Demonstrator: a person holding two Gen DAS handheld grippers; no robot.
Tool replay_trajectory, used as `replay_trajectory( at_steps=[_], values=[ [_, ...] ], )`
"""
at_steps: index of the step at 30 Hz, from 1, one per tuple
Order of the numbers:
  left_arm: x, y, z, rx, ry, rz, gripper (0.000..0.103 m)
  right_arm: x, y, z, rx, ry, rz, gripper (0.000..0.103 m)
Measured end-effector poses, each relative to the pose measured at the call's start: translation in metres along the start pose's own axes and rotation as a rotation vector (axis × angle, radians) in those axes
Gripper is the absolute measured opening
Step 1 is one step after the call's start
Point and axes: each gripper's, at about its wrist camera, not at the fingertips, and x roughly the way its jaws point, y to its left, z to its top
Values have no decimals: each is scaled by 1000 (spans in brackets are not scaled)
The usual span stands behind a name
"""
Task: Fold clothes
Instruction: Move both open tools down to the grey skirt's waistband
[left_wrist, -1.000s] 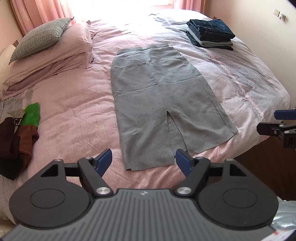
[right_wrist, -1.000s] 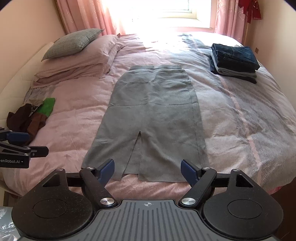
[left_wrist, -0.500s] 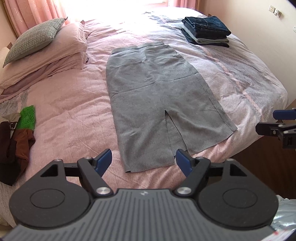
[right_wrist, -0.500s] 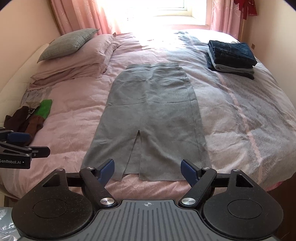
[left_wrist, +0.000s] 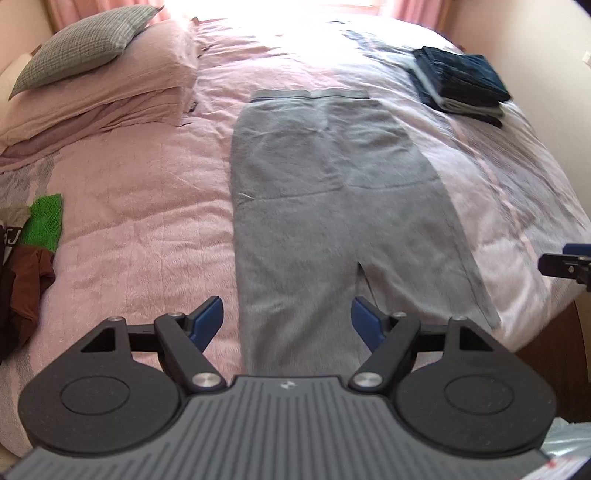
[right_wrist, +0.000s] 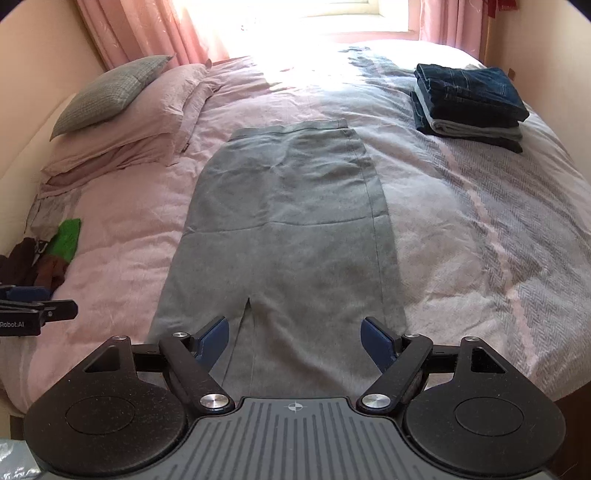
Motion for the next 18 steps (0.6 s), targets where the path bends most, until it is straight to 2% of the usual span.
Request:
replay_trajectory(
  at_steps=[6, 11, 15, 18],
  values=[
    [81, 8, 56, -73, 53, 61, 73, 85, -62, 72, -27, 70, 7, 76],
    [159, 25, 99, -96, 44, 52, 72, 165, -108, 129, -86, 74, 55, 76],
    [215, 43, 142, -42, 3, 21, 66, 227, -135, 179, -150, 30, 96, 75],
    [262, 54, 183, 43, -50, -16, 60, 269, -149, 215, -192, -35, 140, 73]
  ],
)
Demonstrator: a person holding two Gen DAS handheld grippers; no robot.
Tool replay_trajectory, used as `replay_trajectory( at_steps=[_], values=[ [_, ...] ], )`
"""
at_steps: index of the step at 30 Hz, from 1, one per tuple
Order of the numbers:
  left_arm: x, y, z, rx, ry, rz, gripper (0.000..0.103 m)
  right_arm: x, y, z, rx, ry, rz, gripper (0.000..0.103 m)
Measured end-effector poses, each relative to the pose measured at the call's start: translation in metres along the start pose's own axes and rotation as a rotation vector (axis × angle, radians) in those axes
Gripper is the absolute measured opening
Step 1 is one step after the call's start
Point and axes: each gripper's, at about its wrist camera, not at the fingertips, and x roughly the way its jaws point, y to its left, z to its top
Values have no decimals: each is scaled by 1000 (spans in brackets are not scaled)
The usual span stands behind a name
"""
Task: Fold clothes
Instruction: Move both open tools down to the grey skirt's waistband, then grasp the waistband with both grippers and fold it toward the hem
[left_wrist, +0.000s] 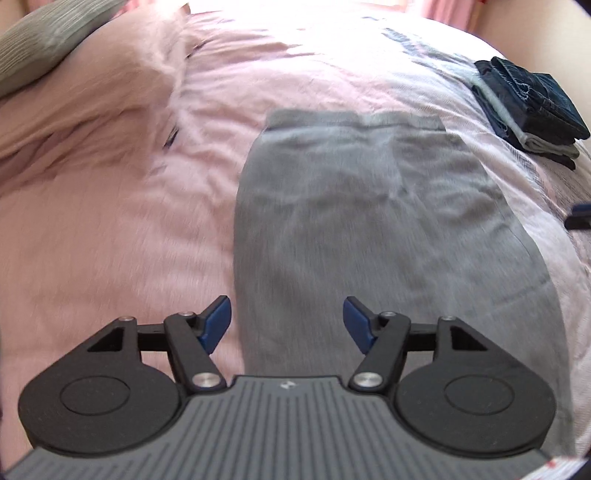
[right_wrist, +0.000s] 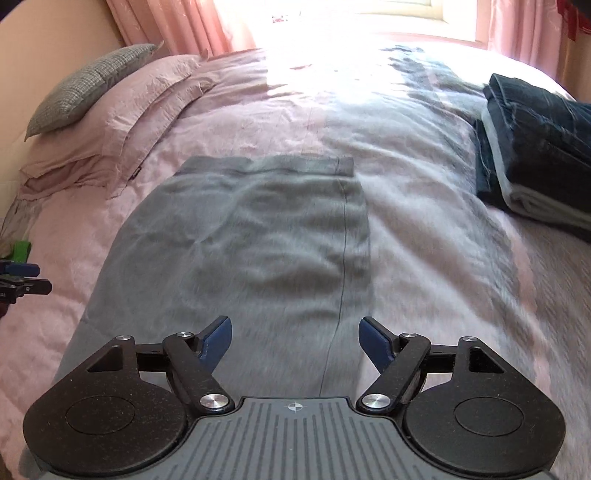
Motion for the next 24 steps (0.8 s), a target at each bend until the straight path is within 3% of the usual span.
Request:
replay_trajectory(
  at_steps=[5, 10, 16, 21, 23, 24],
  values=[
    [87, 19, 67, 111, -76, -78, 56, 75, -43, 57, -17, -72, 37, 61],
    [165, 34, 122, 129, -99, -117, 48, 131, -74, 103, 8, -150, 45, 56],
    [217, 47, 166, 101, -122, -157, 48, 186, -98, 135, 62, -143, 64, 56],
    [239, 61, 185, 23, -101, -263, 45, 216, -108, 145, 127, -109, 152, 56],
    [243, 61, 183, 8, -95, -278, 43, 220, -106, 145, 112, -117, 131, 42],
    [242, 61, 181, 12, -108, -276, 37, 219, -106, 144, 103, -130, 98, 14]
  ],
)
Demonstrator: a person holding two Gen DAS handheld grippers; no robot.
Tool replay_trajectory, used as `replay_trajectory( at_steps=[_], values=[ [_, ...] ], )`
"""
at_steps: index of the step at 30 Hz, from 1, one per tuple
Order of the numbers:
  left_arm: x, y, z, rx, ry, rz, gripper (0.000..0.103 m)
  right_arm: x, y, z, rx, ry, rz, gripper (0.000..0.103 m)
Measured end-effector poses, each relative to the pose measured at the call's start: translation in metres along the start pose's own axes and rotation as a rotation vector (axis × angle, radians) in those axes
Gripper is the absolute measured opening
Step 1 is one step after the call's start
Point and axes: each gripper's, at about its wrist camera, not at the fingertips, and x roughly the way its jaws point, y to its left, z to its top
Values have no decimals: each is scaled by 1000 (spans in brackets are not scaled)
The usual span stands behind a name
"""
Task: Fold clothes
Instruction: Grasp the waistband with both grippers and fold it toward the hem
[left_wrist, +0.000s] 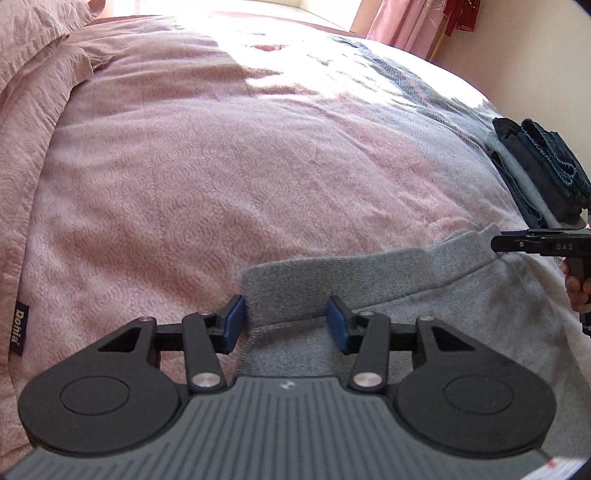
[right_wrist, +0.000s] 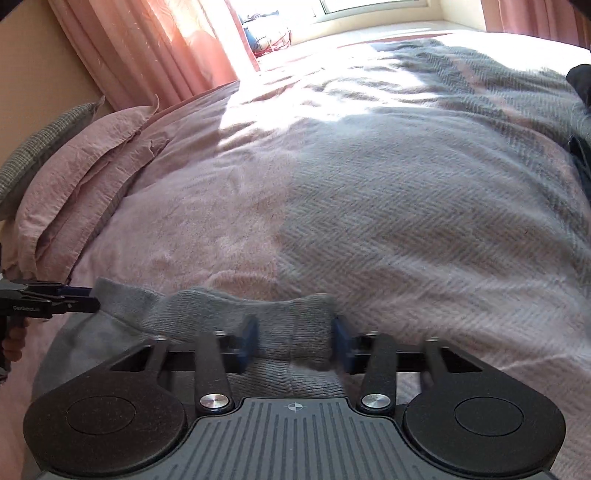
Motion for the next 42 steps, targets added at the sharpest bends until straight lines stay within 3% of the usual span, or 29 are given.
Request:
replay_trajectory(
  at_steps=[3, 4, 9, 13, 16, 19, 22, 23, 25, 27, 28, 31, 36, 40, 41, 42],
  values=[
    [-15, 5, -2, -3, -59, 15, 11, -21, -8, -1, 30, -70, 46, 8],
    [-22, 7, -2, -9, -85, 12, 8, -34, -6, 0, 21, -107, 71, 8],
    [-85, -9, -13, 3, -237, -44, 6, -103, 28, -14, -49, -247, 117, 7],
    [-157, -31, -53, 5, -337, -65, 6, -178, 68, -54, -110, -342, 118, 7],
    [-208, -54, -109, 14, -335, -66, 7, -232, 109, -110, -209, -317, 96, 7],
    [-231, -72, -179, -17, -203, -40, 9, -258, 132, -174, -195, -116, 31, 7],
    [-236, -70, -244, -152, -48, 4, 15, -260, 120, -230, 26, 120, -105, 16],
    [-237, -68, -258, -205, -16, 15, 15, -261, 113, -246, 119, 155, -141, 21],
    [-238, -65, -276, -288, 13, 5, 16, -263, 105, -260, 279, 160, -150, 48],
    [-235, -63, -275, -333, -7, -7, 24, -259, 102, -260, 400, 114, -96, 55],
    [-232, -58, -271, -363, -35, -18, 31, -255, 101, -256, 432, 80, -58, 55],
    [-211, -43, -253, -468, -81, -72, 32, -226, 90, -239, 535, 11, 36, 55],
    [-166, -23, -237, -595, -58, -114, 32, -175, 65, -229, 650, 5, 84, 55],
    [-145, -18, -241, -654, -29, -136, 29, -163, 54, -223, 671, 17, 109, 53],
    [-144, -18, -241, -656, -32, -142, 29, -161, 55, -220, 645, 25, 115, 50],
    [-145, -19, -241, -646, -34, -129, 21, -160, 57, -218, 616, 37, 110, 33]
  ],
)
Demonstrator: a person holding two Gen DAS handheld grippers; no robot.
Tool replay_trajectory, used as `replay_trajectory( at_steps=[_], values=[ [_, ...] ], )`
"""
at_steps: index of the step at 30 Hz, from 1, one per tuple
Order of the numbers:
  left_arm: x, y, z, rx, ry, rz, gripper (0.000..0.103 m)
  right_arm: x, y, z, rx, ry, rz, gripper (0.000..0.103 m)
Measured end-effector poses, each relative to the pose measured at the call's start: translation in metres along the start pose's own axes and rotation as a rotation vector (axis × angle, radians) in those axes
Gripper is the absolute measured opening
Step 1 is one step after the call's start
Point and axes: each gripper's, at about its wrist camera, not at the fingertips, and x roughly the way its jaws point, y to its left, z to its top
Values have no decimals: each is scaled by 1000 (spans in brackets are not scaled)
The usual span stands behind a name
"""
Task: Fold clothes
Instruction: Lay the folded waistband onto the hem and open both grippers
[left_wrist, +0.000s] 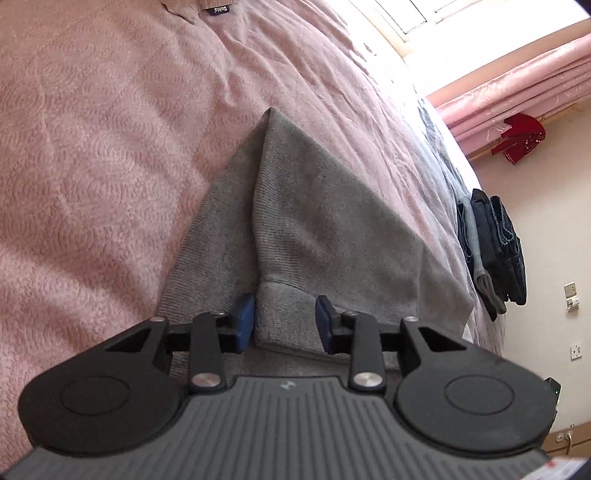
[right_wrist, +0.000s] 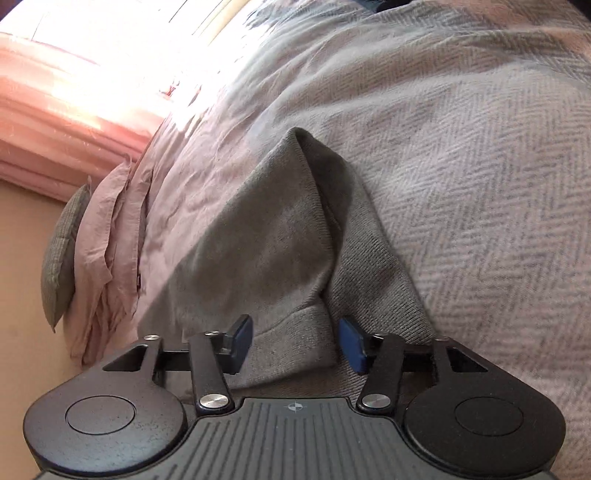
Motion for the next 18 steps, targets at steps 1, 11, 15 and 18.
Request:
replay_trajectory(
  at_steps=[1, 11, 15, 18],
  values=[
    [-1, -1, -1, 20, -3, 12, 13, 1, 2, 0, -23, 8, -30, 22],
    [-8, 7, -2, -3, 45, 2, 13, -6, -12, -5, 129, 39, -22, 25],
    [-8, 8, -1, -6, 48, -5, 13, -9, -10, -10, 82, 44, -15, 32],
    [-4, 8, 0, 2, 55, -15, 13, -3, -14, -8, 70, 33, 2, 32]
  ],
)
